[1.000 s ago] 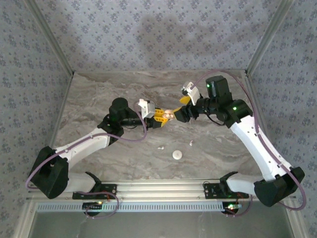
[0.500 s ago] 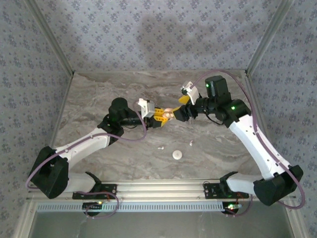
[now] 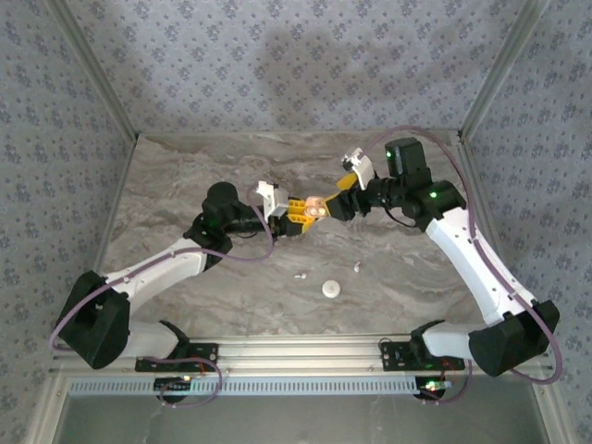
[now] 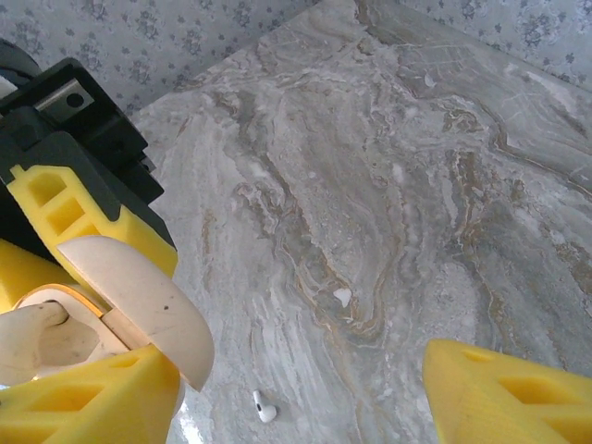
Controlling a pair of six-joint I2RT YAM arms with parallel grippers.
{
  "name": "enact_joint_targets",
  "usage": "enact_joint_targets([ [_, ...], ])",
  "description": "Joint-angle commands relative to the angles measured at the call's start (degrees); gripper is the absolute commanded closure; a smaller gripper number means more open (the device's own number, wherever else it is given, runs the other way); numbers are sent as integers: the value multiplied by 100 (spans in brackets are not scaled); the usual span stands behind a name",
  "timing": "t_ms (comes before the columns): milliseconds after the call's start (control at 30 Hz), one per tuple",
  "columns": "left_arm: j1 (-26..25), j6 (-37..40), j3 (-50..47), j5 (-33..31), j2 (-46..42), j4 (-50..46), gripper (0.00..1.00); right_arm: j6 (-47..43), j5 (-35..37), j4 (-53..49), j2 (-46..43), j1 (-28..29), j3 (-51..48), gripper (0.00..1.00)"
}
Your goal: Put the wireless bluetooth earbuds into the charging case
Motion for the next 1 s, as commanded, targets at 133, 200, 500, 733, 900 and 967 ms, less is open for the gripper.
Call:
enact_joint_targets([
  [133, -32, -826, -179, -58, 348, 1351, 89, 279, -370, 149, -192, -233, -48, 28],
  [200, -31, -943, -202, -100, 413, 1484, 89, 296, -414, 158, -192, -255, -109, 28],
  [500, -32, -1370, -332, -235, 638, 2053, 89, 421, -463, 140, -154, -343, -190, 28],
  [733, -31, -1392, -348, -288, 690, 2132, 89, 465, -634, 167, -160, -413, -191, 28],
  [900, -29, -1346, -329, -285, 695, 2075, 89, 501, -626, 272, -214, -436, -181, 28],
  [967, -29, -1313, -326, -294, 684, 2014, 89, 509, -600, 322, -248, -440, -166, 28],
])
